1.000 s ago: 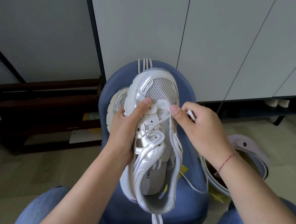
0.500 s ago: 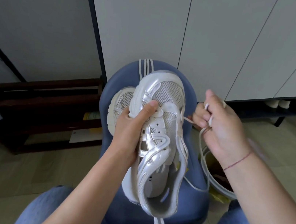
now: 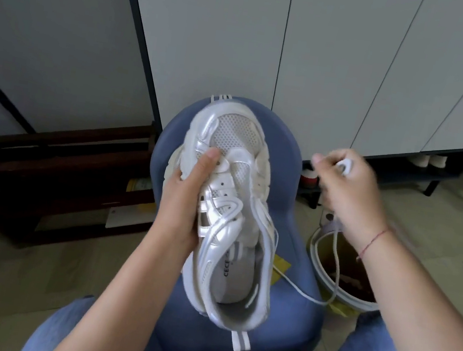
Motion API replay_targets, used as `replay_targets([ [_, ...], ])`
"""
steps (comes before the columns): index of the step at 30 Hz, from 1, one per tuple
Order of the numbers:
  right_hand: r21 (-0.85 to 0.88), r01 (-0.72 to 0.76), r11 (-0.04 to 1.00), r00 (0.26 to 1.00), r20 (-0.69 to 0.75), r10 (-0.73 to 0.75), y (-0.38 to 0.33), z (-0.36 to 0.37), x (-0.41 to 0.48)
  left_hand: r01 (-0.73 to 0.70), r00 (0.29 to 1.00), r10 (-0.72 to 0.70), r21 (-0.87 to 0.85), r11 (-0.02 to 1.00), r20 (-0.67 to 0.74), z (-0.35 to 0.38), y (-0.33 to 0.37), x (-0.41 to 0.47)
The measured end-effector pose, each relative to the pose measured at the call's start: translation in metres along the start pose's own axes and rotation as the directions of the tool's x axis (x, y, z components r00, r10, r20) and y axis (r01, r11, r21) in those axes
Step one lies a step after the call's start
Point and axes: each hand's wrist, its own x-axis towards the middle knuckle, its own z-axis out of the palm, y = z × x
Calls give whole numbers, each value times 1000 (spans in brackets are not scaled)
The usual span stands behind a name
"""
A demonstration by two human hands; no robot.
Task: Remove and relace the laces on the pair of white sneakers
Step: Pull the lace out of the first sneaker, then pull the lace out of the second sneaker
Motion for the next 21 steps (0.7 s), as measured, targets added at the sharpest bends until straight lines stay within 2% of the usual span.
replay_targets([
  [3,-122,-175,977,953,227,199,30,17,-3,1,1000,-2,33,999,8,-14,8,4],
  [6,-234,-244,941,900,306,310,60,32,-10,25,1000,-25,41,999,16,-28,14,10],
  [8,-383,-279,881,864,300,404,86,40,-17,39,999,-40,56,998,20,-33,14,12],
  [10,-609,-244,755,856,231,462,111,47,-28,53,998,-55,60,997,22,-37,11,14],
  [13,-643,-301,704,884,89,459,128,56,-39,68,997,-69,51,996,20,-40,8,15],
  [18,-786,-216,579,890,85,448,142,70,-38,83,997,-83,28,996,-5,-45,5,18],
  [21,-800,-197,567,897,87,434,149,69,-36,81,997,-81,41,996,-6,-45,4,19],
])
